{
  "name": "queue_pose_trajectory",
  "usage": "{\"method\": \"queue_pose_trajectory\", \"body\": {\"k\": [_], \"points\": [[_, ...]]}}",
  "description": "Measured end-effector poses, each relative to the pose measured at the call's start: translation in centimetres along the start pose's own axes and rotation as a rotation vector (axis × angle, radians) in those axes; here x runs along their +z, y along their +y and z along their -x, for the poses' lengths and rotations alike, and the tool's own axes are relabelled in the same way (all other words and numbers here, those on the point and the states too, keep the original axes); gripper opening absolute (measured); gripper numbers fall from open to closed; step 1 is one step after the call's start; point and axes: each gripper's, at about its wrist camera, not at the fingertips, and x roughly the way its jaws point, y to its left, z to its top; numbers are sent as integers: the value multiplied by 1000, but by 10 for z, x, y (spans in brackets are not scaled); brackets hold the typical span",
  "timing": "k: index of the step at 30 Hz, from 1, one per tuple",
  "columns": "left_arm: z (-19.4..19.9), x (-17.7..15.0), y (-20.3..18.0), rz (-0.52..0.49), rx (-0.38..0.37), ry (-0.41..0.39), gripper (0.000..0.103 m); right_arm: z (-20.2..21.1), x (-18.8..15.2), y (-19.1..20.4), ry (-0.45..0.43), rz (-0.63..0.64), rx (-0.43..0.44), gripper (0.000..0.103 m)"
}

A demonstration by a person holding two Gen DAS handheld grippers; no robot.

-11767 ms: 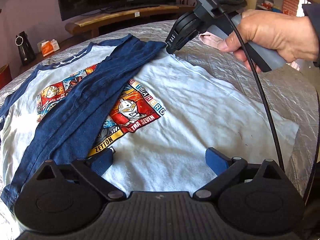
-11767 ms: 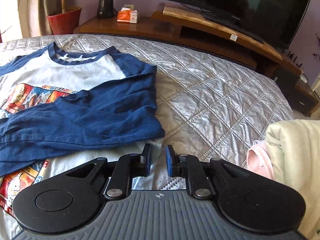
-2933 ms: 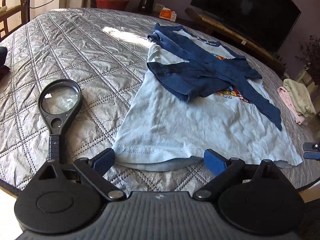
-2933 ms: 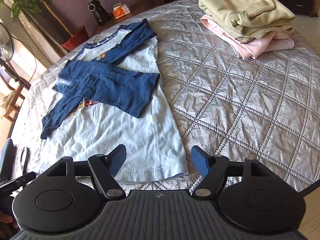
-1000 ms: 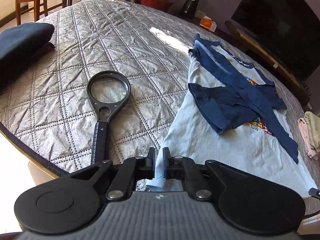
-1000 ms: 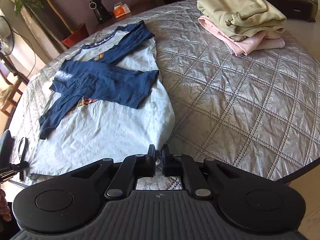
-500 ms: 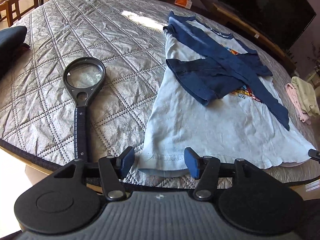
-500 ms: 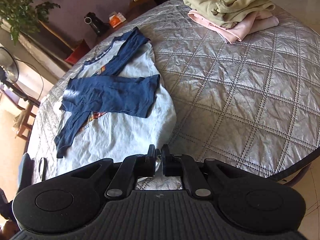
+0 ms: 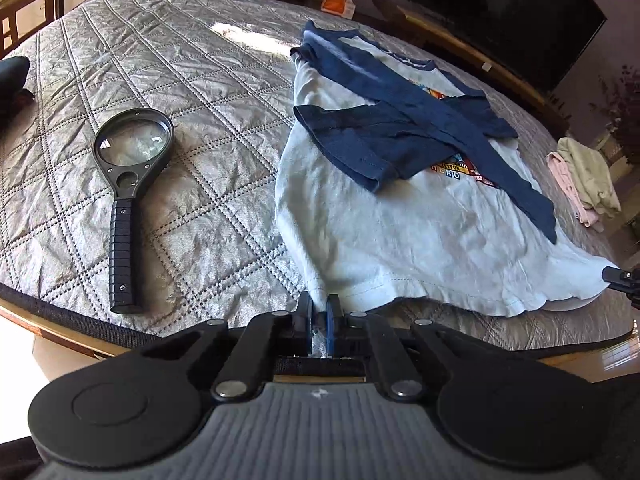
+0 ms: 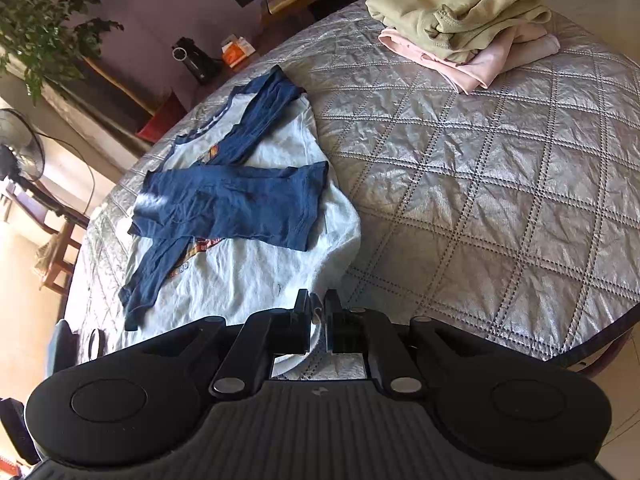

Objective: Fold clothes
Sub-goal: 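Lift the held hem with both grippers and fold it toward the collar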

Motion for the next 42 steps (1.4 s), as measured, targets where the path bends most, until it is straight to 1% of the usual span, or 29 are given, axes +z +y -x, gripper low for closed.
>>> {"method": "queue_pose_trajectory", "body": {"k": [3, 6, 8, 11, 14, 19, 21, 25, 29, 32, 35, 38, 42], "points": [[5, -2, 0, 21, 19, -31, 5, 0, 0, 3, -2, 16, 0, 9], [15, 0, 9, 97, 21, -73, 4, 1, 0, 5, -8, 26, 3, 9], [21, 2, 15, 150, 17, -97, 4, 4, 0, 3, -30, 11, 9, 9], [29, 4, 23, 228, -6, -125, 4, 9, 2, -1, -57, -15, 15, 8], [37, 5, 27, 289, -31, -148, 4, 10, 2, -4, -59, -42, 12, 8], [49, 5, 31, 351, -52, -173, 4, 11, -3, -7, -25, -95, -4, 8], [53, 5, 36, 391, -67, -174, 4, 14, -8, -6, -16, -99, -3, 8], [59, 2, 45, 449, -85, -175, 4, 21, -16, -7, -15, -126, 14, 8], [72, 5, 47, 472, -124, -199, 4, 31, -25, -8, -27, -168, 43, 8], [82, 13, 49, 501, -166, -221, 4, 43, -30, -5, -65, -191, 82, 8], [86, 28, 51, 531, -201, -238, 4, 50, -25, -2, -100, -227, 120, 8], [83, 49, 51, 550, -227, -250, 4, 51, -8, 2, -137, -264, 166, 8], [64, 95, 45, 533, -242, -260, 4, 37, 32, 15, -173, -277, 201, 8]]}}
